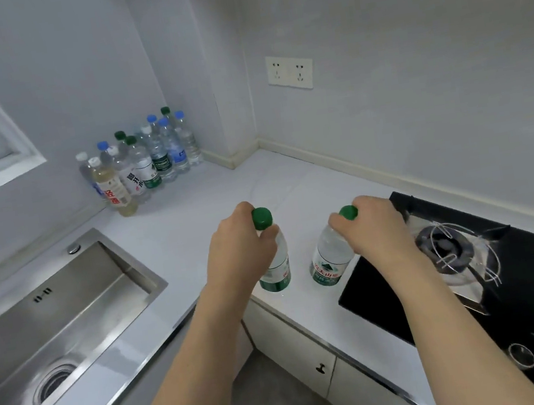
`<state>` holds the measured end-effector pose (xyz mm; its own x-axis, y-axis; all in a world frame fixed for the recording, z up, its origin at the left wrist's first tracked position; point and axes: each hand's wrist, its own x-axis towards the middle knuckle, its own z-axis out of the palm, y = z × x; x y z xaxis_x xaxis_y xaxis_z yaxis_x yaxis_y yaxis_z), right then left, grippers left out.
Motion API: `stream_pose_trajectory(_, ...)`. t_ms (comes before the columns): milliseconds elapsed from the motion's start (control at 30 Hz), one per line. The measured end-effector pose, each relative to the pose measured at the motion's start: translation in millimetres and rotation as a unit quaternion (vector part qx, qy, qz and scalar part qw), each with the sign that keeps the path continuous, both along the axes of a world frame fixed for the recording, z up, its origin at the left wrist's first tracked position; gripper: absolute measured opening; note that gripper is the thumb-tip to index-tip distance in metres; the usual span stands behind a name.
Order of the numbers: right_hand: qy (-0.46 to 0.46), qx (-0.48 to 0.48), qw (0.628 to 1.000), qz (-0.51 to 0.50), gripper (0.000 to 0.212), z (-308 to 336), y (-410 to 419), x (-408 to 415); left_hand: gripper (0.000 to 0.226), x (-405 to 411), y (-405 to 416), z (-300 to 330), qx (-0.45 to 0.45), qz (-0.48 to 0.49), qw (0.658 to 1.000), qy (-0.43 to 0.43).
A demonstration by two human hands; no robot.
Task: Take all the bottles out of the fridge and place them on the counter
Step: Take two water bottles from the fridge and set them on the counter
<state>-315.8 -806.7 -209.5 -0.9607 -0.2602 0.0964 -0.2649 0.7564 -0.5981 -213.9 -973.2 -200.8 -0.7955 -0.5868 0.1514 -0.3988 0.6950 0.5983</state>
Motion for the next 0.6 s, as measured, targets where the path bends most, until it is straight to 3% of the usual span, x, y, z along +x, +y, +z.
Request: stream_pose_trajectory(600, -0.017, -0.043, 0.998, 0.043, 0.040, -7.4, -105.1, -160.4, 0.027, -138.1, -94.7, -2.4, 0.001, 0.045, 0.999, -0.024)
